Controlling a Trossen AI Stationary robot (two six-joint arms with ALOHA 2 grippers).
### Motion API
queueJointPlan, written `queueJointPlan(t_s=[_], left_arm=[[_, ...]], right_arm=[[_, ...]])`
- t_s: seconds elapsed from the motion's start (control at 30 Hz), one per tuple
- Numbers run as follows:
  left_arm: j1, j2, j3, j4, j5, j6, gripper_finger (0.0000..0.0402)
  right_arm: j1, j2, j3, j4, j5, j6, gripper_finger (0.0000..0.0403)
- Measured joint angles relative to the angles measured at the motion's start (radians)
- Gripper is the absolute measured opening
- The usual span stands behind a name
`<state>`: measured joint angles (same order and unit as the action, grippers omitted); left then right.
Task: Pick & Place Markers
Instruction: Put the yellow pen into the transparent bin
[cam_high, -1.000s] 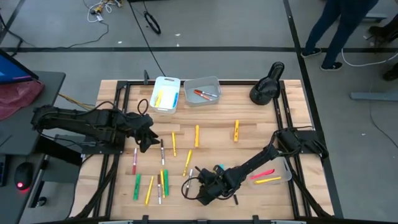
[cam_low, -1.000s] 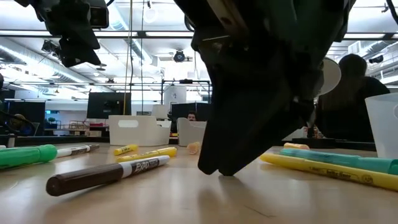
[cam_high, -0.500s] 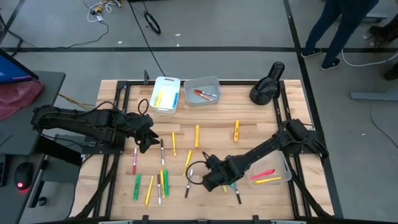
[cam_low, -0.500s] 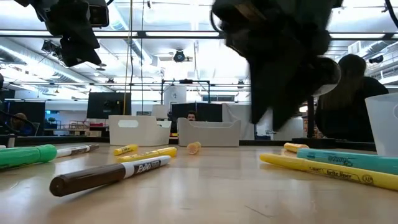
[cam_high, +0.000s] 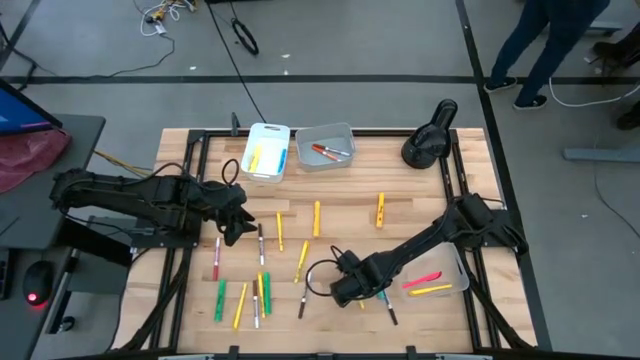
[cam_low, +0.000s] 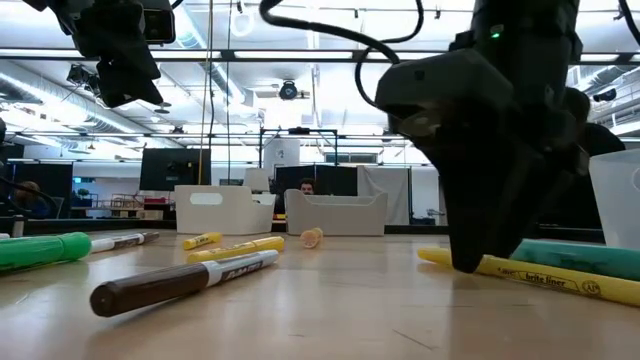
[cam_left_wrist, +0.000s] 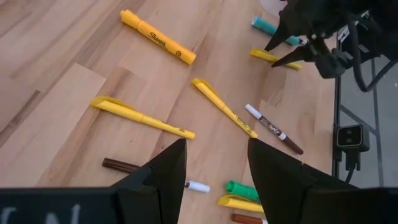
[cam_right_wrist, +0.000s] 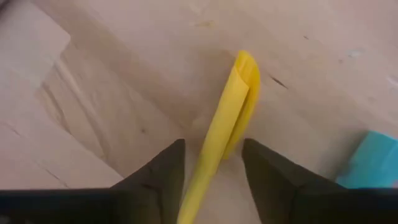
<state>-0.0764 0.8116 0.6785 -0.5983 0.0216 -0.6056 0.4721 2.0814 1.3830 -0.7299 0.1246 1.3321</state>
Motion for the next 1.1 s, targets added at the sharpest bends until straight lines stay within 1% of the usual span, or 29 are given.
queueJointPlan(t_s=[0.1, 0.23, 0.3, 0.4, 0.5, 0.57, 0.63, 0.7, 0.77, 0.8, 0.87, 0.93, 1.0, 1.07, 1.1], left_arm=[[0.000, 0.000, 0.000, 0.000, -0.001, 0.000, 0.0177], [0.000, 0.000, 0.000, 0.002, -0.003, 0.000, 0.0177], [0.000, 0.000, 0.000, 0.002, -0.015, 0.000, 0.0177], [0.000, 0.000, 0.000, 0.003, -0.026, -0.001, 0.0177], [0.000, 0.000, 0.000, 0.005, -0.029, -0.001, 0.0177], [0.000, 0.000, 0.000, 0.005, -0.035, -0.002, 0.0177], [0.000, 0.000, 0.000, 0.005, -0.044, -0.003, 0.0177], [0.000, 0.000, 0.000, 0.012, -0.051, 0.003, 0.0177], [0.000, 0.000, 0.000, 0.015, -0.054, 0.020, 0.0177], [0.000, 0.000, 0.000, 0.019, -0.055, 0.029, 0.0177], [0.000, 0.000, 0.000, 0.026, -0.055, 0.034, 0.0177], [0.000, 0.000, 0.000, 0.037, -0.060, 0.026, 0.0177], [0.000, 0.000, 0.000, 0.049, -0.079, 0.011, 0.0177], [0.000, 0.000, 0.000, 0.075, -0.107, 0.009, 0.0177], [0.001, 0.000, 0.000, 0.088, -0.125, 0.008, 0.0177]], right_arm=[[0.000, -0.002, -0.024, 0.049, 0.003, 0.004, 0.0118], [0.001, -0.006, -0.056, 0.058, 0.009, 0.043, 0.0043], [-0.001, -0.007, -0.057, 0.058, 0.010, 0.060, 0.0018], [-0.010, -0.022, -0.052, 0.054, 0.005, 0.067, 0.0022], [-0.017, -0.067, -0.043, 0.050, 0.014, 0.056, 0.0028], [-0.019, -0.122, -0.036, 0.044, 0.030, 0.023, 0.0025], [-0.019, -0.205, -0.024, 0.042, 0.030, -0.034, 0.0019], [-0.013, -0.283, -0.023, 0.013, 0.004, -0.092, 0.0013], [-0.004, -0.359, -0.026, -0.043, -0.031, -0.159, 0.0009], [-0.002, -0.402, -0.026, -0.075, -0.068, -0.204, 0.0007], [-0.003, -0.487, -0.022, -0.165, -0.175, -0.331, 0.0002], [-0.004, -0.545, -0.022, -0.325, -0.274, -0.478, 0.0000], [-0.004, -0.579, -0.025, -0.509, -0.306, -0.611, 0.0000], [-0.009, -0.601, -0.026, -0.685, -0.304, -0.735, 0.0000], [-0.014, -0.606, -0.037, -0.745, -0.300, -0.794, 0.0000]])
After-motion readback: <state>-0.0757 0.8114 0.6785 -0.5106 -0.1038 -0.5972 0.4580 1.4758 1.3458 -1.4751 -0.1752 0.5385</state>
